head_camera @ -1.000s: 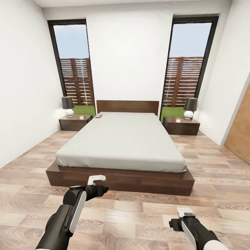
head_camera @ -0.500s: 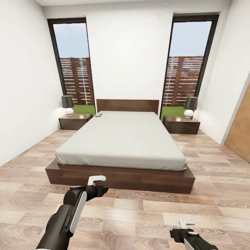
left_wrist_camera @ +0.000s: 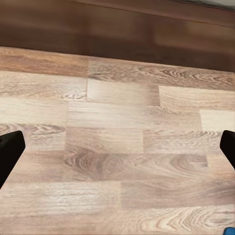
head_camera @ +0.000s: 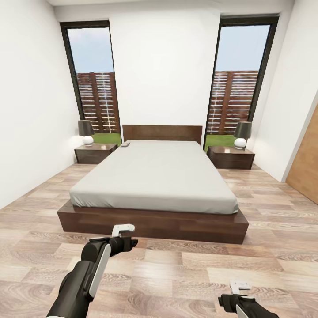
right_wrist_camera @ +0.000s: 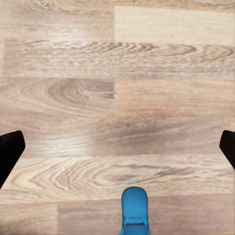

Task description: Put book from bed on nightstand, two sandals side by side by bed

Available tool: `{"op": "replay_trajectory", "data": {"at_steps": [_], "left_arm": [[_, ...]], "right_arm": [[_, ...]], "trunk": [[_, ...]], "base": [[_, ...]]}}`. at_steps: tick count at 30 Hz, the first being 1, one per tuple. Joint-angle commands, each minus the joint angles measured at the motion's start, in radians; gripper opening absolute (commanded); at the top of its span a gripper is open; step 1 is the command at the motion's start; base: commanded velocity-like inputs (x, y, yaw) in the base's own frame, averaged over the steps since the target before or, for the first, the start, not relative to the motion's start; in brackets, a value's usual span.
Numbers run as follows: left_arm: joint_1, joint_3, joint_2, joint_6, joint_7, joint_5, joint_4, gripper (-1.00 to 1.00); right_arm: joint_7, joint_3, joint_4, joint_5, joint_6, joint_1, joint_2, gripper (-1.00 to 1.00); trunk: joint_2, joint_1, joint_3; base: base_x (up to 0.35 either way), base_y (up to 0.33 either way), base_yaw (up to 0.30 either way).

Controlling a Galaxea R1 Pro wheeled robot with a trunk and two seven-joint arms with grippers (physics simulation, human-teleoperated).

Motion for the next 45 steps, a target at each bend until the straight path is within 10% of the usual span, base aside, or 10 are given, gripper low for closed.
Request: {"op": "replay_trajectory", "data": {"at_steps": [1, 45], "left_arm": [[-0.001, 0.001, 0.000, 0.004, 0.003, 0.007, 0.001, 1.00], [-0.001, 0.001, -0.004, 0.002, -0.005, 0.007, 0.009, 1.00]], "right_arm": [[-0.002, -0.003, -0.002, -0.001, 0.007, 0.000, 0.002, 1.00], [-0.004, -0.038, 0.001, 0.000, 0.029, -0.001, -0.002, 1.00]], "trunk": [[-0.008, 0.004, -0.004], [-0.316, 0.172, -0.142]], "base": [[0.000, 0.000, 0.000], [0.000, 0.000, 0.000]]}}
